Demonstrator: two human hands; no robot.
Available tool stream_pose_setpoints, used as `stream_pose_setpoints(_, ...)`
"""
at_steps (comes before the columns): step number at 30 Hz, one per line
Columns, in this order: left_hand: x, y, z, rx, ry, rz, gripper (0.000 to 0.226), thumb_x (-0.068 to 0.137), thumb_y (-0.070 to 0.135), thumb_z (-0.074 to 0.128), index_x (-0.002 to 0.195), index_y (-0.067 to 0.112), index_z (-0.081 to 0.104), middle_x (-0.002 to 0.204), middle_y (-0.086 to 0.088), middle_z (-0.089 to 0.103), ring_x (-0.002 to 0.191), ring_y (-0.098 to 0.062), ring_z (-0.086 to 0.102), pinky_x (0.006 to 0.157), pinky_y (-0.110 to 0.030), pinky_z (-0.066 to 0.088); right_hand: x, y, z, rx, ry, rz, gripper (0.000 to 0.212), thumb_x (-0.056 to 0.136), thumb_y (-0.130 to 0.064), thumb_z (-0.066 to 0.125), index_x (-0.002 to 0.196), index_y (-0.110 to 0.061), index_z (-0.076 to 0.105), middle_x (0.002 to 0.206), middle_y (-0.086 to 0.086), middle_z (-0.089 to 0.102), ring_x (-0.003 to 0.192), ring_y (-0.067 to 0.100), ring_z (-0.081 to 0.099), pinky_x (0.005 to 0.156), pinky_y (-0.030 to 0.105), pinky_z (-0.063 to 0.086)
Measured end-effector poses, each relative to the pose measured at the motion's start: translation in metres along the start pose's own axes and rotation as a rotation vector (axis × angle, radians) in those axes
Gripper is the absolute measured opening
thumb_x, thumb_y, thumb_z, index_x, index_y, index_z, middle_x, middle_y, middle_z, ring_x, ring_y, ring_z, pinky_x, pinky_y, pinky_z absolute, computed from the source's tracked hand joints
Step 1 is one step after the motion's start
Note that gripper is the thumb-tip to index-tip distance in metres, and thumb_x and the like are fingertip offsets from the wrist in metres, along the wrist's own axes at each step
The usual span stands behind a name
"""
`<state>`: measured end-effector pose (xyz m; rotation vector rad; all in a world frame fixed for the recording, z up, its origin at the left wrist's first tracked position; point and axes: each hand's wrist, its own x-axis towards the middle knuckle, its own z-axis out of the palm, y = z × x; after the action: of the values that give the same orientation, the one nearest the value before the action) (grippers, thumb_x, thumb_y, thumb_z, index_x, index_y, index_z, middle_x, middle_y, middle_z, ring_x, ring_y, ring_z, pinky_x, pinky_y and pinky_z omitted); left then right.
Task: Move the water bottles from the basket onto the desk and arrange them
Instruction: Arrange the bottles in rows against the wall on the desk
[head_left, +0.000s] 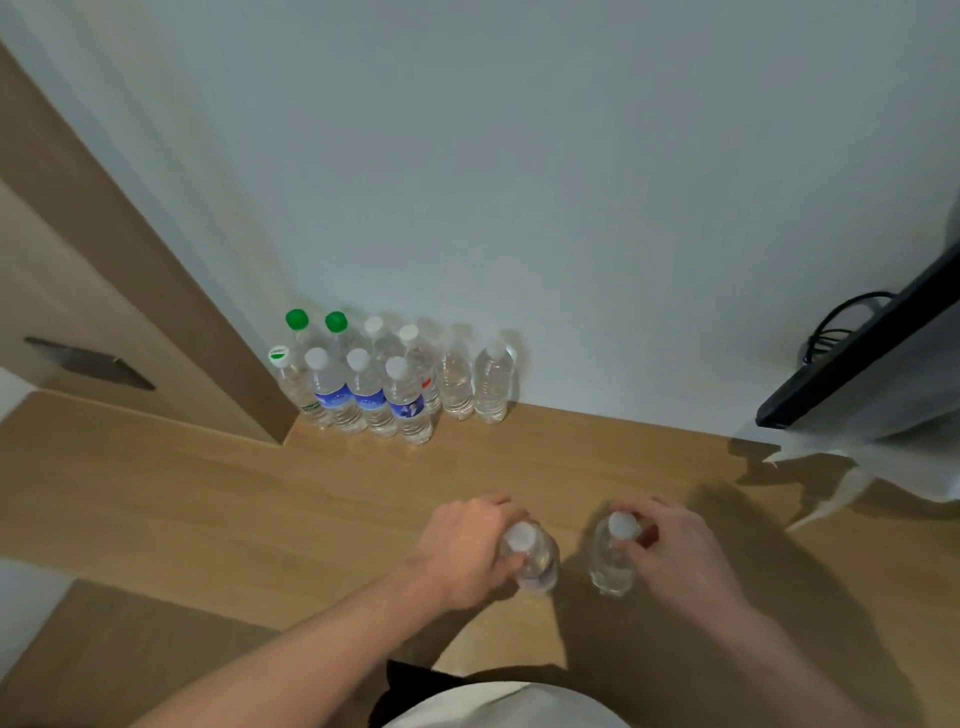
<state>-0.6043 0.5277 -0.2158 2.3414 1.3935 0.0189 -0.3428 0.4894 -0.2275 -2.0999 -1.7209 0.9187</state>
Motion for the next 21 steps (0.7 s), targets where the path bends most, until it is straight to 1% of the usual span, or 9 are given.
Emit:
stream_pose_setpoints(1,0.002,-0.007,-0.007,0.001,0.02,-0.02,0.033,0.09,0.048,0.068,0.119,0.034,0.062,0.115,0.012,0.064,0.099,-0.022,0.067,0.08,-0.039,0.056,0.004,-0.004,-0.001,0.002,-0.009,-0.012,0.039,0.092,-0.026,0.079,0.125,-0.041,0.067,0.112,-0.023,0.059,0.093,-0.004,0.059,0.085,0.02,0.053)
stream_pose_setpoints(2,0.007,-0.015,-0.015,0.01,0.045,-0.038,0.033,0.09,0.049,0.069,0.118,0.035,0.063,0.115,0.013,0.064,0.097,-0.021,0.068,0.077,-0.036,0.054,0.008,-0.009,-0.003,0.013,-0.016,-0.022,0.038,0.093,-0.026,0.078,0.125,-0.041,0.066,0.111,-0.023,0.058,0.093,-0.004,0.057,0.083,0.017,0.048)
stream_pose_setpoints(4,0.018,-0.03,-0.033,0.041,0.094,-0.078,0.03,0.09,0.052,0.069,0.115,0.035,0.064,0.111,0.016,0.062,0.093,-0.016,0.066,0.071,-0.03,0.046,0.02,-0.021,-0.004,0.043,-0.014,-0.043,0.034,0.093,-0.028,0.078,0.123,-0.04,0.066,0.112,-0.022,0.06,0.098,-0.001,0.059,0.088,0.021,0.045)
stream_pose_setpoints(7,0.039,-0.054,-0.061,0.066,0.15,-0.13,0.03,0.09,0.051,0.07,0.114,0.034,0.065,0.111,0.017,0.061,0.093,-0.012,0.063,0.071,-0.027,0.042,0.044,-0.04,-0.002,0.037,0.013,-0.097,0.03,0.092,-0.024,0.079,0.119,-0.036,0.071,0.113,-0.017,0.065,0.1,0.009,0.062,0.091,0.03,0.049)
stream_pose_setpoints(10,0.06,-0.077,-0.083,0.107,0.177,-0.174,0.033,0.089,0.048,0.073,0.116,0.031,0.067,0.123,0.011,0.065,0.101,-0.019,0.068,0.077,-0.034,0.052,0.071,-0.058,0.006,0.079,0.05,-0.179,0.03,0.089,-0.019,0.079,0.116,-0.031,0.072,0.11,-0.016,0.065,0.094,0.009,0.062,0.094,0.037,0.052)
stream_pose_setpoints(14,0.084,-0.104,-0.101,0.176,0.153,-0.225,0.037,0.088,0.049,0.071,0.12,0.031,0.065,0.118,0.01,0.066,0.107,-0.022,0.067,0.079,-0.037,0.054,0.107,-0.08,0.019,0.158,0.042,-0.23,0.031,0.09,-0.022,0.08,0.112,-0.039,0.066,0.106,-0.021,0.059,0.097,0.012,0.063,0.095,0.04,0.054)
stream_pose_setpoints(17,0.099,-0.116,-0.107,0.192,0.127,-0.249,0.039,0.089,0.047,0.072,0.123,0.031,0.066,0.123,0.008,0.066,0.111,-0.024,0.066,0.081,-0.038,0.052,0.135,-0.1,0.023,0.145,0.021,-0.22,0.031,0.088,-0.027,0.081,0.106,-0.046,0.065,0.107,-0.017,0.062,0.096,0.012,0.066,0.093,0.04,0.057)
stream_pose_setpoints(20,0.111,-0.124,-0.107,0.222,0.085,-0.245,0.036,0.088,0.038,0.07,0.123,0.03,0.067,0.123,0.006,0.065,0.11,-0.025,0.065,0.08,-0.038,0.053,0.157,-0.114,0.031,0.11,0.021,-0.199,0.034,0.085,-0.03,0.084,0.092,-0.054,0.061,0.105,-0.016,0.065,0.091,0.014,0.069,0.089,0.042,0.058)
stream_pose_setpoints(21,0.114,-0.126,-0.107,0.231,0.073,-0.244,0.035,0.088,0.037,0.07,0.122,0.03,0.067,0.122,0.006,0.065,0.11,-0.025,0.065,0.08,-0.038,0.053,0.163,-0.117,0.034,0.103,0.01,-0.184,0.034,0.086,-0.03,0.084,0.093,-0.054,0.061,0.104,-0.017,0.065,0.09,0.014,0.07,0.087,0.043,0.06)
